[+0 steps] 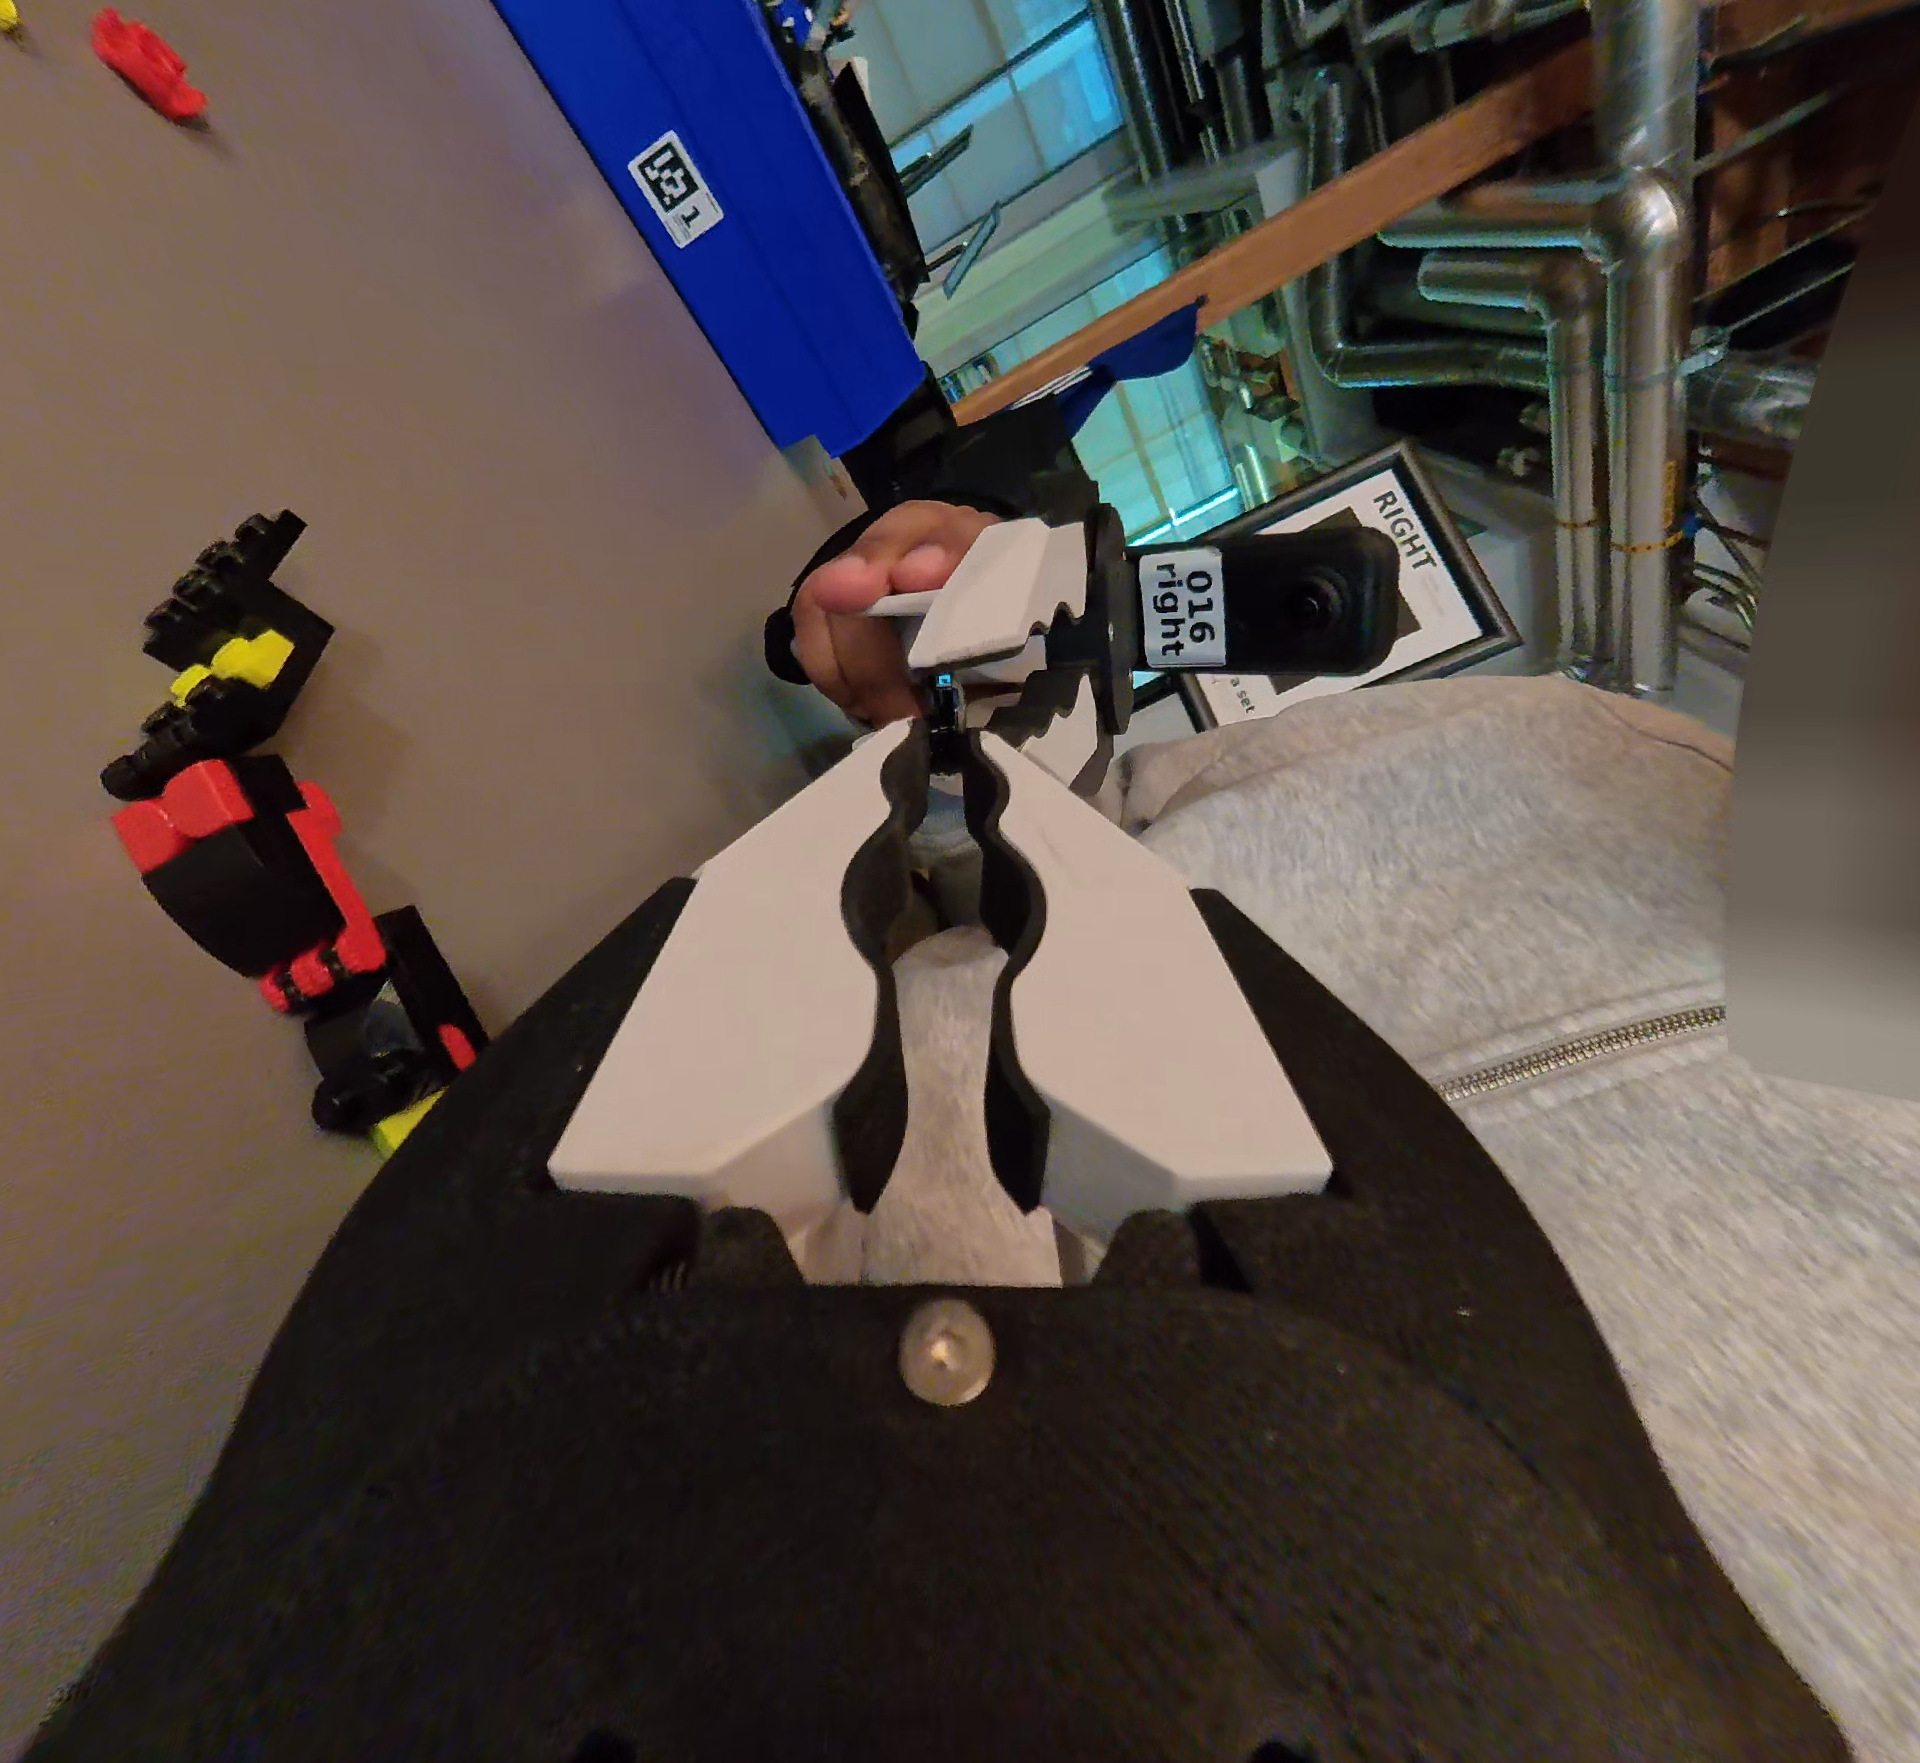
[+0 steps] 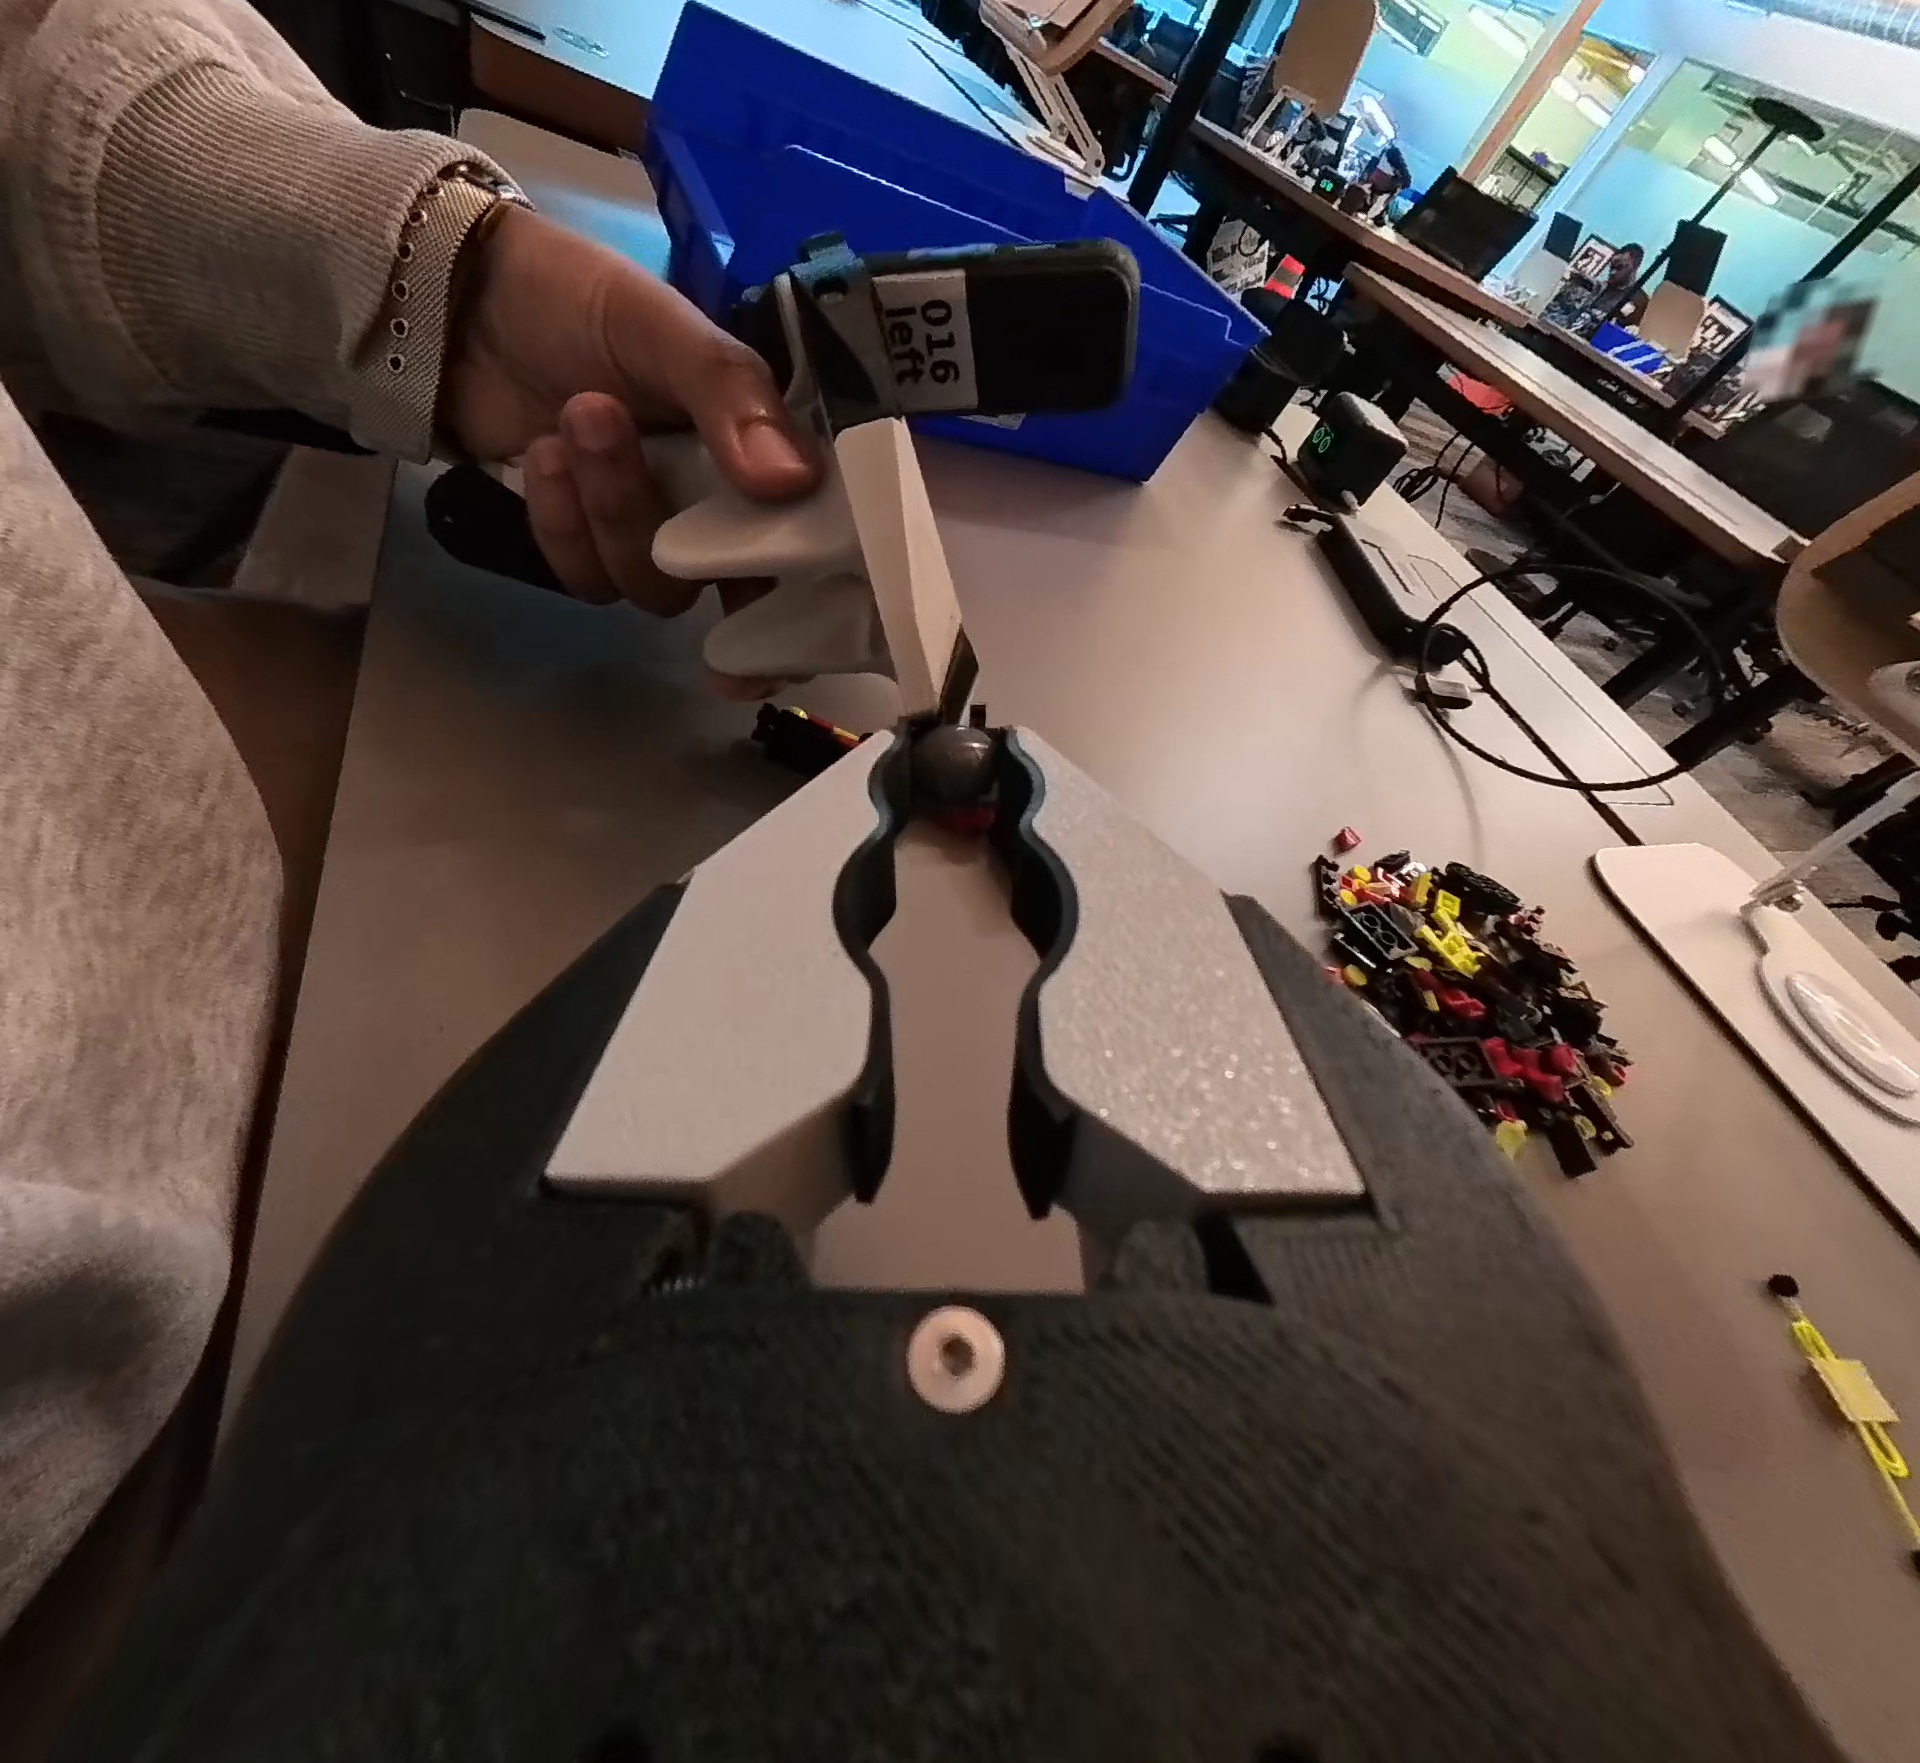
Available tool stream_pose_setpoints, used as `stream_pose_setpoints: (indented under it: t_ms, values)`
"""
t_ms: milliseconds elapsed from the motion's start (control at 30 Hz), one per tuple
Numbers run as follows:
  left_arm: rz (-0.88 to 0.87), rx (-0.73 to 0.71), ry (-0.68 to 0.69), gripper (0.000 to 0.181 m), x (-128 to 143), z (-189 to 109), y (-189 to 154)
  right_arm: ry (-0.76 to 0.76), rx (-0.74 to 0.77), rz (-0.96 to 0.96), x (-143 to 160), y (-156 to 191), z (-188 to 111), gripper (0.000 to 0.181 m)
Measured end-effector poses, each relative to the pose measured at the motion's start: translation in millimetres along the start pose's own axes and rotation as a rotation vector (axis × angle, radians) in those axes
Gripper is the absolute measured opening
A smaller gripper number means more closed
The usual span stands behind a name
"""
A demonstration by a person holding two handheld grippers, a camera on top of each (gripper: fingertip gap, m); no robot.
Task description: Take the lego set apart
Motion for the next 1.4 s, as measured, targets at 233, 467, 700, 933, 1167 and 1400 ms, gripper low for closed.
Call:
stream_pose_setpoints:
  t_ms: [233, 467, 700, 933, 1167, 1400]
  values:
    - [-0.029, 0.015, -0.005, 0.003, 0.0, -2.3, 1.8, -0.07, 0.072, -0.069, 0.4, 1.3, -4.7, 0.021]
    - [-0.037, 0.017, 0.005, 0.003, 1.2, -1.8, 2.5, -0.068, 0.009, -0.02, -0.3, 0.4, -7.1, 0.008]
    - [-0.018, 0.002, 0.029, 0.003, 1.8, -1.3, 1.6, -0.048, -0.023, 0.041, 1.0, -1.2, -6.1, 0.012]
    - [-0.027, 0.009, 0.034, 0.003, 2.7, -0.7, 2.4, -0.021, -0.064, 0.063, 3.7, -0.2, -5.4, 0.017]
    - [-0.042, 0.037, 0.014, 0.003, 1.4, 0.2, -0.3, -0.028, -0.035, 0.032, 2.4, -2.2, -5.7, 0.014]
    - [-0.05, 0.036, 0.016, 0.003, 2.3, 0.1, 1.7, -0.02, -0.051, 0.028, 2.1, -2.4, -5.7, 0.013]
Point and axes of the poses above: each gripper's, where its closed fingertips meet, z out along the fingers, x out of its underside, y = z × x across the jaws, the point moved 8 cm from there along -z, back along the fingers, and after that the axes turned 13 degrees about x, right-handed, at the moved point
